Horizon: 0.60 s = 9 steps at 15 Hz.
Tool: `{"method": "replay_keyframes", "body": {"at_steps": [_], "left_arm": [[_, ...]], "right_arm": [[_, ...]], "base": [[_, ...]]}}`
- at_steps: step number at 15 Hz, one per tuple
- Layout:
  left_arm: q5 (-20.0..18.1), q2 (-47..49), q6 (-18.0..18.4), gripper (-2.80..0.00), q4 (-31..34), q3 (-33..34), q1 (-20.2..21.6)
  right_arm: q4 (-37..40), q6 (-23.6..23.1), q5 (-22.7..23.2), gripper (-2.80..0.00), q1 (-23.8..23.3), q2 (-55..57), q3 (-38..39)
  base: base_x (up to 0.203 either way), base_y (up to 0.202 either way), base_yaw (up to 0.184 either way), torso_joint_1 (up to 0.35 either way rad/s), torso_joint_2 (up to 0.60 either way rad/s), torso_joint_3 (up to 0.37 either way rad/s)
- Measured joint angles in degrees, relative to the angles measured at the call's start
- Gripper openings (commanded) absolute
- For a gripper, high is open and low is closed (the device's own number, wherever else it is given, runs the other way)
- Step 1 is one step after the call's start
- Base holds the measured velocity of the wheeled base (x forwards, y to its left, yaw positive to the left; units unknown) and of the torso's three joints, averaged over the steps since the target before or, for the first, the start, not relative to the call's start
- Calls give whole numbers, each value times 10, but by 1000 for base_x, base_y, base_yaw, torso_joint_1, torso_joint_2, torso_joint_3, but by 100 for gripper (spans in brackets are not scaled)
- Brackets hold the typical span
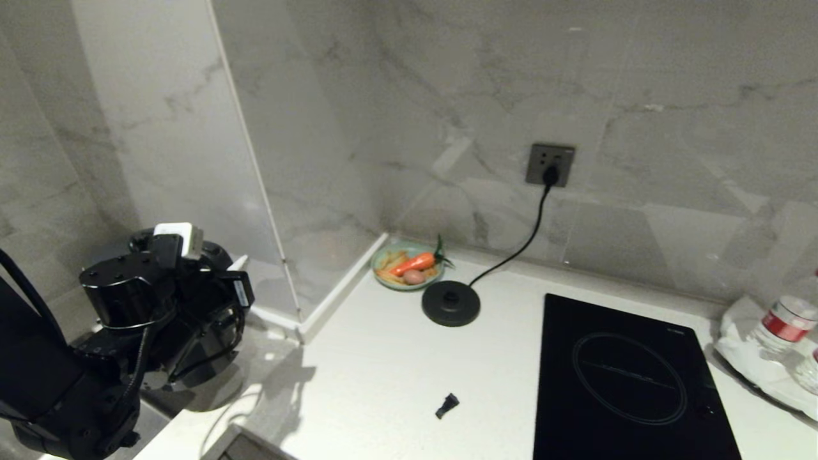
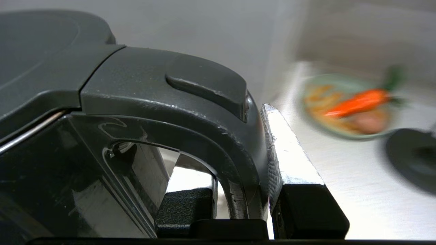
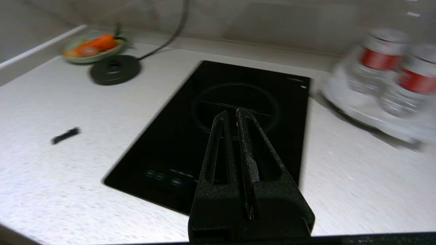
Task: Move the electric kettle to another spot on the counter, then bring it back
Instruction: Place it on the power base
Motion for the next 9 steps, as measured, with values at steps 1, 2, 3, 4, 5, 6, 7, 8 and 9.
{"method": "replay_keyframes", "body": {"at_steps": [1, 2, 3, 4, 5, 6, 7, 8, 9], "left_arm": [[0, -4, -5, -280, 0, 5, 0], [0, -7, -8, -280, 0, 12, 0], [-1, -12, -15, -280, 0, 24, 0], [-1, -19, -23, -280, 0, 39, 0], [-1, -28, -30, -280, 1, 55, -1], [-1, -42, -37, -280, 0, 76, -2], [0, -58, -41, -280, 0, 98, -3], [1, -75, -46, -280, 2, 119, -3], [1, -93, -49, -280, 1, 138, -6]], "right_arm": [[0, 0, 0, -280, 0, 0, 0], [0, 0, 0, -280, 0, 0, 0], [0, 0, 0, -280, 0, 0, 0], [0, 0, 0, -280, 0, 0, 0], [0, 0, 0, -280, 0, 0, 0], [0, 0, 0, -280, 0, 0, 0], [0, 0, 0, -280, 0, 0, 0], [0, 0, 0, -280, 0, 0, 0], [0, -1, 0, -280, 0, 0, 0]], "base": [[4, 5, -160, 2, 2, 2], [4, 0, -134, -2, 7, 3], [-2, 1, -93, 0, 3, 2], [0, 0, 0, 0, 0, 0], [0, 0, 0, 0, 0, 0], [0, 0, 0, 0, 0, 0], [0, 0, 0, 0, 0, 0], [0, 0, 0, 0, 0, 0], [0, 0, 0, 0, 0, 0]]}}
